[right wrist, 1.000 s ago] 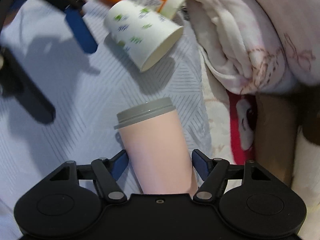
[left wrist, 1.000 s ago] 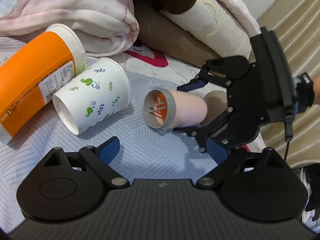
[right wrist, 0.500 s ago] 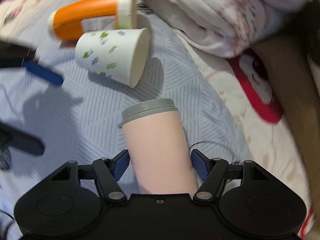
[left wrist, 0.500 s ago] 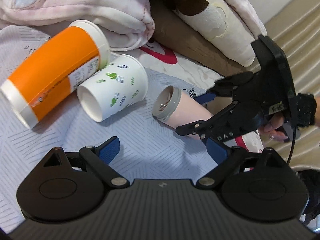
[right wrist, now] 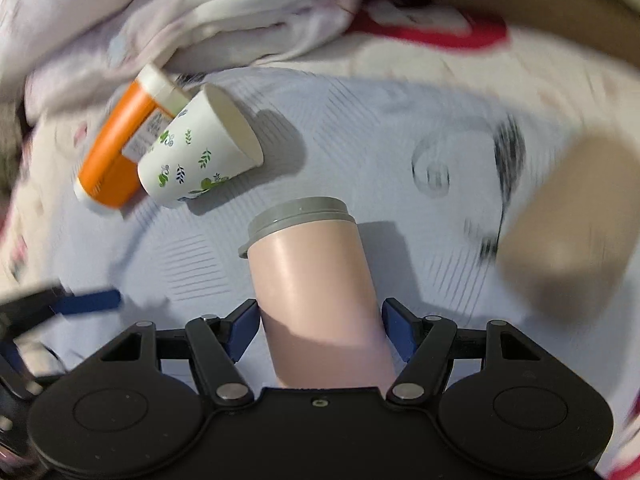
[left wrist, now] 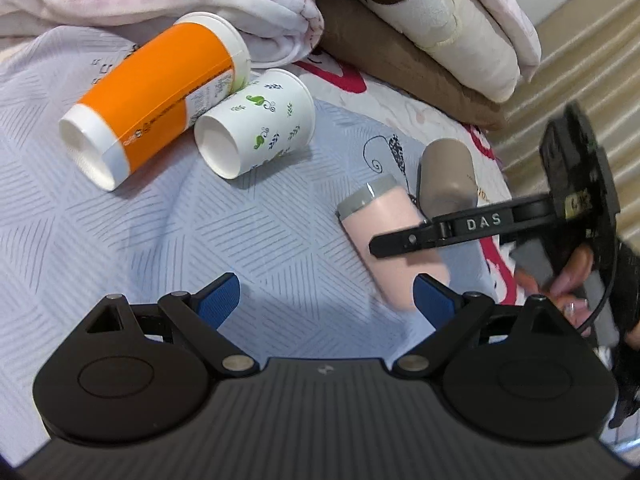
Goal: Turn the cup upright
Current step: 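Close the right gripper around the pink cup body and lift it, then rotate the held pink cup upright with the right gripper, rim up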
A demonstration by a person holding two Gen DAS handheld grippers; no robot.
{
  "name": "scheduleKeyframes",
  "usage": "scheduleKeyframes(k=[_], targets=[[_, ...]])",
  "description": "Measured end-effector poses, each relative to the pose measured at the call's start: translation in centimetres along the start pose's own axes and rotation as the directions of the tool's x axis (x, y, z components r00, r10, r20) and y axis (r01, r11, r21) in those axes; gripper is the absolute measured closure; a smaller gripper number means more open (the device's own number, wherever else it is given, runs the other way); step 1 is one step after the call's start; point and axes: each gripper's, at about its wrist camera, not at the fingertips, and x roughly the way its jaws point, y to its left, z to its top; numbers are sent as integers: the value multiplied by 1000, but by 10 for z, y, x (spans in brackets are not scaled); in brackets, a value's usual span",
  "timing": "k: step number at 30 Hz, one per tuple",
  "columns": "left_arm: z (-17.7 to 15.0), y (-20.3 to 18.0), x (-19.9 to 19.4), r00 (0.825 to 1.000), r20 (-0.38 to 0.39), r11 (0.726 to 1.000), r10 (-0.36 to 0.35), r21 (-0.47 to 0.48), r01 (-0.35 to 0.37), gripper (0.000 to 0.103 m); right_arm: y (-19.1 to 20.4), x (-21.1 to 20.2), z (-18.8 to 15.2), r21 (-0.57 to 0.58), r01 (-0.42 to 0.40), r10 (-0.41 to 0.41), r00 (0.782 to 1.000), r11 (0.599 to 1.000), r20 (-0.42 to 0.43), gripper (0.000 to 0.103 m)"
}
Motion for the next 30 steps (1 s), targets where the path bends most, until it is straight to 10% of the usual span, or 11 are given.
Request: scheduleKeyframes(k=[13,30], targets=[[-14,26,-24,994,26,988,-103,-110,105,9,-23,16,-66,439,-284,282,957,852,71,31],[-9,12,22,975,-77,974,-208,-107,200,9,18,-2,-84,60,-289,290,957,956,-17,19]])
